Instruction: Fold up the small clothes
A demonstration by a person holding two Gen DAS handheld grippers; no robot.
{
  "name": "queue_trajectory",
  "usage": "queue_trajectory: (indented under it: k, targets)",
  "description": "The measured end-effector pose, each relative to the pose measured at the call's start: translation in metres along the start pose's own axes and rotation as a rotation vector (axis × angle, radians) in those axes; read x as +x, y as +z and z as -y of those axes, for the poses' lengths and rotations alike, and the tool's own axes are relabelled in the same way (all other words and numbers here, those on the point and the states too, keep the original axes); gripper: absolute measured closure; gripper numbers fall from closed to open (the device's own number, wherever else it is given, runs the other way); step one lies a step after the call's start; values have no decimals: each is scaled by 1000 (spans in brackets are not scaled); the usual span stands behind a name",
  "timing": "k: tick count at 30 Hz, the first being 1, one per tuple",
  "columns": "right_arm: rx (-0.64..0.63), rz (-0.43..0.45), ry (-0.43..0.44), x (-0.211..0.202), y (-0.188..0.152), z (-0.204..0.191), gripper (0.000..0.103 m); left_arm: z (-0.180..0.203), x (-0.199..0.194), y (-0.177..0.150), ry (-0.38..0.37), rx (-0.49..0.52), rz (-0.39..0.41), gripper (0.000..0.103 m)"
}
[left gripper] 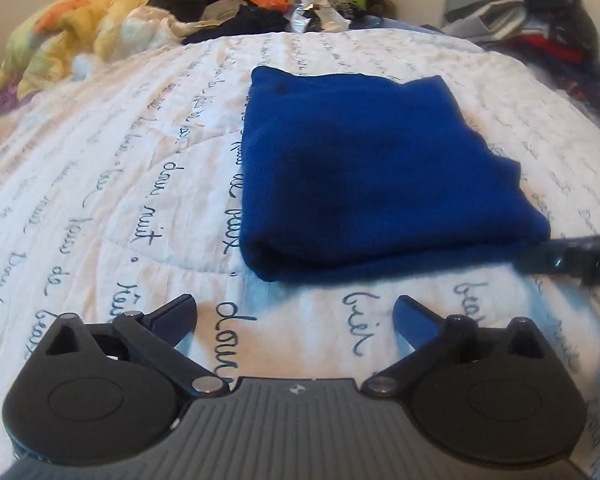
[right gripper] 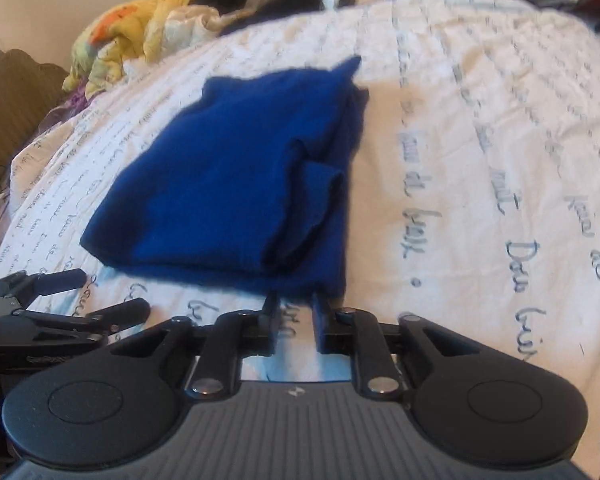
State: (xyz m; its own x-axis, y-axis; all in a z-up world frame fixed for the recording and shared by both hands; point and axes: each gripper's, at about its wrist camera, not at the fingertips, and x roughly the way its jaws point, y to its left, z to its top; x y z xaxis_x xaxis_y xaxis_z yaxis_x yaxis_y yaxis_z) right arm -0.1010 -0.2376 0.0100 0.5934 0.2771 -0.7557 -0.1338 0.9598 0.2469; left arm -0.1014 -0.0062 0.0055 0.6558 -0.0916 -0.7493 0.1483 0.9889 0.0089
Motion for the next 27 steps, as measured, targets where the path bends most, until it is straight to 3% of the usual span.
queue_trajectory:
  k: [1,3,4,12,15,21,22,23,25,26,27]
  targets:
    - [-11,10,-7,1,0,-4,61,0,1,2,6,-5,-10,0]
    - [-9,14,-1,3,-2,-13,12,-2,2,5,6,-4,-21,0]
    - [4,13,-2,5,-4,-15,5,-2,2,5,5,-3,-25,0]
    - [-49,27,-57,7,-12,-27,3,-1,2,6,5,-3,-28,0]
    - [-25,38,-63,4,-5,-20,3,-9,-3,13,-36,-45,-23,0]
    - [139,-11,100,10,24,16,4,-42,5,40,-190,-245,-20,8]
    - [171,-21,124,13,28,22,4,-47,9,44,-222,-284,-27,14]
    - [209,-36,153,18,32,28,6,-51,16,47,-255,-314,-49,33]
    - [235,-54,218,25,40,33,34,-51,25,55,-273,-318,-87,66]
    - [232,-86,237,31,44,32,59,-47,27,59,-274,-295,-98,90]
    - [215,-96,219,34,48,30,79,-44,26,63,-273,-278,-101,91]
